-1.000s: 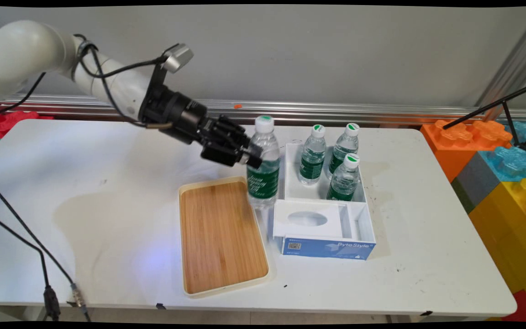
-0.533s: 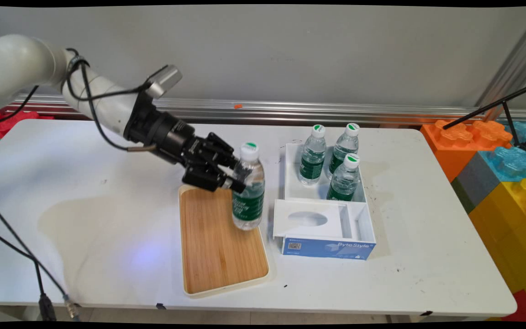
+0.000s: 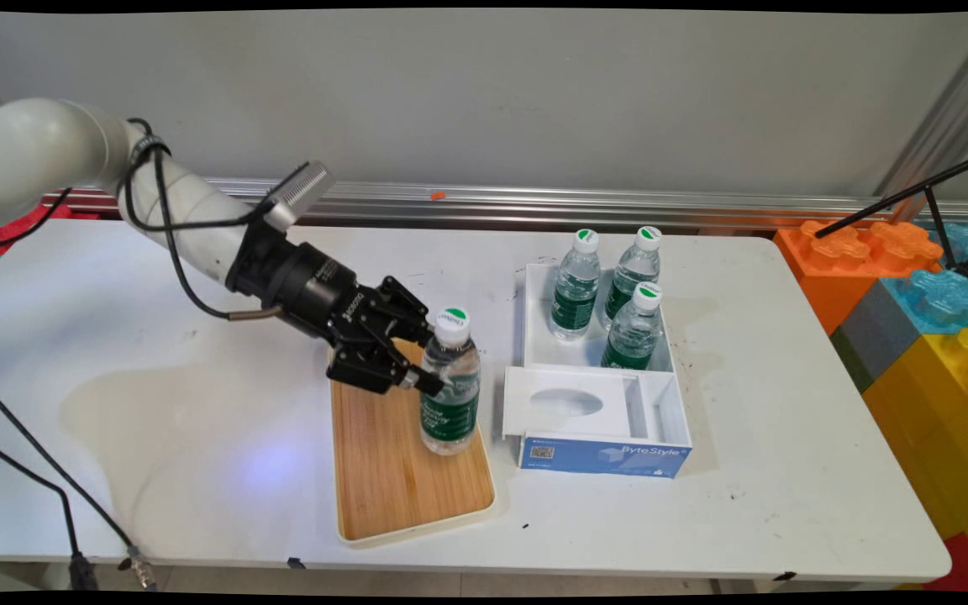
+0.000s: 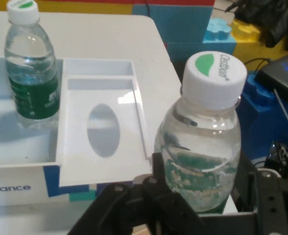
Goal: Place the picked object on the tray
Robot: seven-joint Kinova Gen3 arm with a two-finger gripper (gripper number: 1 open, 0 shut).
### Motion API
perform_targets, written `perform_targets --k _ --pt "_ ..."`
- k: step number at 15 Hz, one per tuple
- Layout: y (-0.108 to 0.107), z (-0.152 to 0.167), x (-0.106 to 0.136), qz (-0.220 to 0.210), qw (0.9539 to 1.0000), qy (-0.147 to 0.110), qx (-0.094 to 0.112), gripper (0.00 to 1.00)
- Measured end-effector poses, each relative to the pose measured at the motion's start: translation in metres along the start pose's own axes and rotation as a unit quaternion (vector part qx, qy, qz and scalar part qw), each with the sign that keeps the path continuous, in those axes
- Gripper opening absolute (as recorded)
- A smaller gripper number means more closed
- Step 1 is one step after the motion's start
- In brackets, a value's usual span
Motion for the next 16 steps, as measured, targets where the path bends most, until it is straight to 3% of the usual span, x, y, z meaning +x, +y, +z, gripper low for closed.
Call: perform_targets --k 16 --pt "-0.002 0.042 -0.03 0.008 0.9998 -0.018 -0.004 0.0"
